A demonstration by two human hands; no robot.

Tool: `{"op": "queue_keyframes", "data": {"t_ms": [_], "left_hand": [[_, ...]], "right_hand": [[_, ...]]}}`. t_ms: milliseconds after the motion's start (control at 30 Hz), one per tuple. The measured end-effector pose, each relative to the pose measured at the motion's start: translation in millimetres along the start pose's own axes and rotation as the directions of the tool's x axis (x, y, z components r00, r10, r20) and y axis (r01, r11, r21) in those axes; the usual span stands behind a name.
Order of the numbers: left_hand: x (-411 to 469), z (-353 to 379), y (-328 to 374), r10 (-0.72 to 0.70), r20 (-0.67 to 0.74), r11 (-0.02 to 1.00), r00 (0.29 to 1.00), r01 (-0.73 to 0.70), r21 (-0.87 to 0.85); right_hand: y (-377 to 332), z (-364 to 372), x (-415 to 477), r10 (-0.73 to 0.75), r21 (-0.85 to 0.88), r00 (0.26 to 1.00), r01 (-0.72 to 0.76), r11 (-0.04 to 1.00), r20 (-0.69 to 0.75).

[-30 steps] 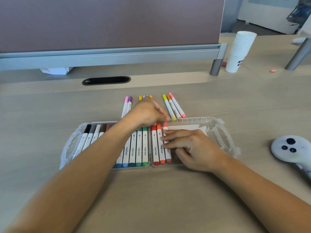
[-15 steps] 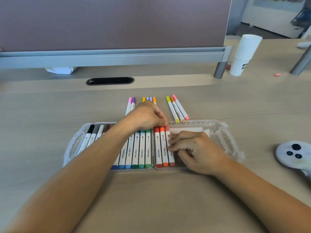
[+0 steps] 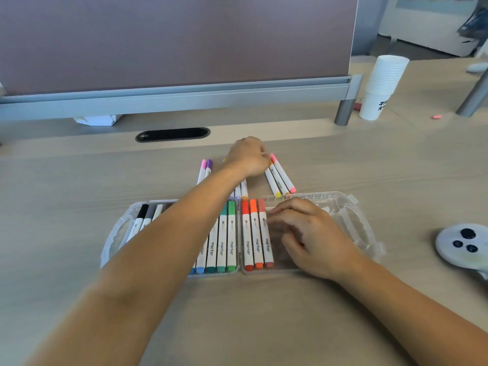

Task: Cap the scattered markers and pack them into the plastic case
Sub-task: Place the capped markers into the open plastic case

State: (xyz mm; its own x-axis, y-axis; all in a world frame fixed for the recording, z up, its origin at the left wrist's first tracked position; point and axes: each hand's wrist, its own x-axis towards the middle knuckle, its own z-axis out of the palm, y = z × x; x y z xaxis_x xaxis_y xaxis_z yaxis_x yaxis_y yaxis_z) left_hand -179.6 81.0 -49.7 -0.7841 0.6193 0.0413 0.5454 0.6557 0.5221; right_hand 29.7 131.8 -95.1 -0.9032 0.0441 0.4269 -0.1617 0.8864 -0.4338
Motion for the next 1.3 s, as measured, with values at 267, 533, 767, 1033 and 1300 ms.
{"op": "queue_keyframes", "data": {"t_ms": [267, 533, 767, 1033, 1300], "left_hand": [[29, 19, 6, -0.045, -0.005, 0.983, 0.999, 0.045, 0.18], [29, -4, -33, -0.073, -0.006, 0.981, 0.997, 0.073, 0.178], [30, 8, -9, -0.003, 0.113, 0.987, 0.994, -0.015, 0.158], [34, 22, 6, -0.011, 0.036, 0.99, 0.999, 0.006, 0.139], [27, 26, 24, 0.079, 0.046, 0.991, 0.996, -0.073, -0.108]], "right_hand": [[0, -1, 1, 0.002, 0.012, 0.999, -0.003, 1.0, 0.039], [-2, -1, 2, 0.04, -0.013, 0.996, -0.039, 0.999, 0.081], [-6, -4, 2, 0.063, -0.015, 0.99, -0.061, 0.998, 0.124], [-6, -5, 3, 0.082, -0.025, 0.982, -0.079, 0.997, 0.171], [-4, -3, 3, 0.084, -0.017, 0.982, -0.082, 0.996, 0.168]]}}
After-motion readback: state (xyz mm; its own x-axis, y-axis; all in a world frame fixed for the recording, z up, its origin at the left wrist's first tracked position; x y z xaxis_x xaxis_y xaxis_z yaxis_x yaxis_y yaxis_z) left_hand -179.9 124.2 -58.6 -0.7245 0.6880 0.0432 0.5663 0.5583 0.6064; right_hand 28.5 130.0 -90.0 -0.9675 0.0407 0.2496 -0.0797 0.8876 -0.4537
